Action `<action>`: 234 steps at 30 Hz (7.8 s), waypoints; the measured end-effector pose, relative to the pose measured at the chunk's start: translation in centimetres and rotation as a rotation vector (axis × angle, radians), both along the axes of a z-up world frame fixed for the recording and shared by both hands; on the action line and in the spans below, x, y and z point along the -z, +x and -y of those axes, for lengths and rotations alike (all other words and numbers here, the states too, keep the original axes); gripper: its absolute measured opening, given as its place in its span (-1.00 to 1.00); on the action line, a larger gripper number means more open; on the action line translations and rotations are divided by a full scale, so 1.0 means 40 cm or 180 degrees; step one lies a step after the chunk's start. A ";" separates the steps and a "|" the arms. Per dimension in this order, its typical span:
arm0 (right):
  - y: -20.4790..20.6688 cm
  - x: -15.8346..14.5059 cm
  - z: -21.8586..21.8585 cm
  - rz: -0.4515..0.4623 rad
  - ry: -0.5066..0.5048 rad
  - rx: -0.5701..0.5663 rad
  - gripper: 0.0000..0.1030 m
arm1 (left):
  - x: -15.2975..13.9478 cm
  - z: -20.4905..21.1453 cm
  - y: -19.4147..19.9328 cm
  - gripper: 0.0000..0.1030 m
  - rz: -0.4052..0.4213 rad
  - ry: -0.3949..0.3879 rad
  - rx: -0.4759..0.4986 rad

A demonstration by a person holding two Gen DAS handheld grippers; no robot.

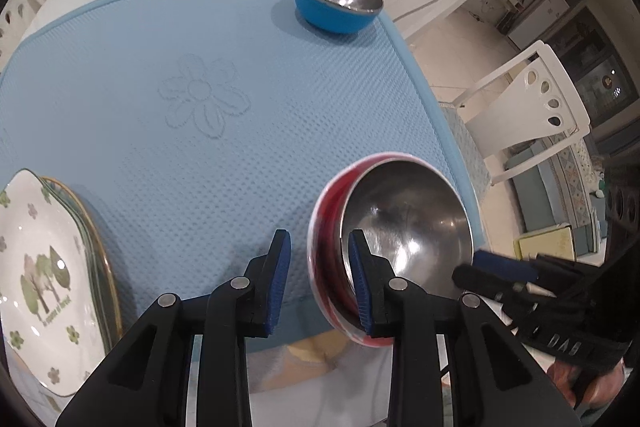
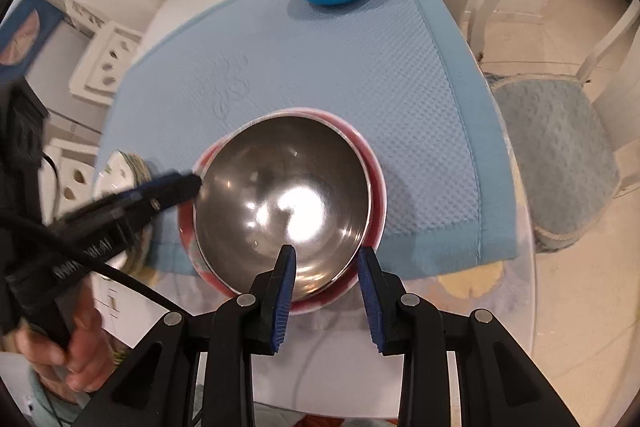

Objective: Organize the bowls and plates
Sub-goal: 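Open the left tool and move it toward the blue steel bowl, then grasp the rim of the blue steel bowl with the left tool, then carry the blue steel bowl with the left tool over the nested bowls, then lower the blue bowl into the nested bowls and open the left tool, then grip the nested bowl stack from opposite rims with both tools, then carry the nested bowl stack with both tools over the floral plate stack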

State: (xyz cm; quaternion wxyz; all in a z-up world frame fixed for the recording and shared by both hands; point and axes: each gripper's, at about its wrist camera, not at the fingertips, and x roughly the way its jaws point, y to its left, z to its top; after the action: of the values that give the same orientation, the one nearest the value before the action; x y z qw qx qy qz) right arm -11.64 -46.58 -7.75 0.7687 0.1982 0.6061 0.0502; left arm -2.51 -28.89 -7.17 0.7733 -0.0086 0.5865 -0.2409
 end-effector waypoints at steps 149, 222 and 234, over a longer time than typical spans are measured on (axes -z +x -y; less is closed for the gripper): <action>0.034 -0.069 0.031 -0.0194 0.0081 0.0321 -0.44 | -0.079 0.046 -0.024 -0.26 0.0239 0.0086 -0.0030; 0.133 0.120 0.097 -0.0622 0.0605 0.0002 0.11 | 0.120 0.016 0.015 0.29 -0.0909 -0.0723 -0.0793; 0.147 0.153 0.073 -0.0466 0.0734 -0.0066 0.15 | 0.155 0.027 0.016 0.29 -0.1022 -0.0800 -0.0771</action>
State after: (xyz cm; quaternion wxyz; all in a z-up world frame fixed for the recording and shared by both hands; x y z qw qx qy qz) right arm -5.77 -49.52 -13.89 0.6940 0.2821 0.6527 0.1128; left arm -1.86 -29.95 -13.38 0.6862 -0.2134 0.6619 -0.2130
